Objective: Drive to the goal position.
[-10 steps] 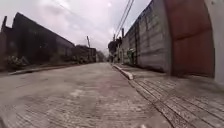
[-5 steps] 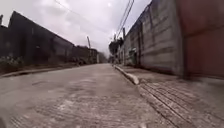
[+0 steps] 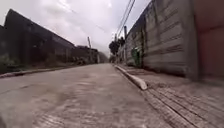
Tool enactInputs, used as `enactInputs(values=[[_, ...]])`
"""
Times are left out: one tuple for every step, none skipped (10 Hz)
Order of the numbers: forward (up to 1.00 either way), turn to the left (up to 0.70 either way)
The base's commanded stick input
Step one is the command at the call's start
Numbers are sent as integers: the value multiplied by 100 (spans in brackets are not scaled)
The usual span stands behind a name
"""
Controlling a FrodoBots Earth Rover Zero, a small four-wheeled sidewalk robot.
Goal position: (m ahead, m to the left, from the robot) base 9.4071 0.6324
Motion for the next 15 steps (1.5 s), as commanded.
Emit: enactInputs(values=[[100,0],[100,0],[100,0],[100,0],[100,0],[100,0],[100,0],[100,0],[100,0],[100,0],[100,0],[100,0],[100,0],[100,0],[100,0]])
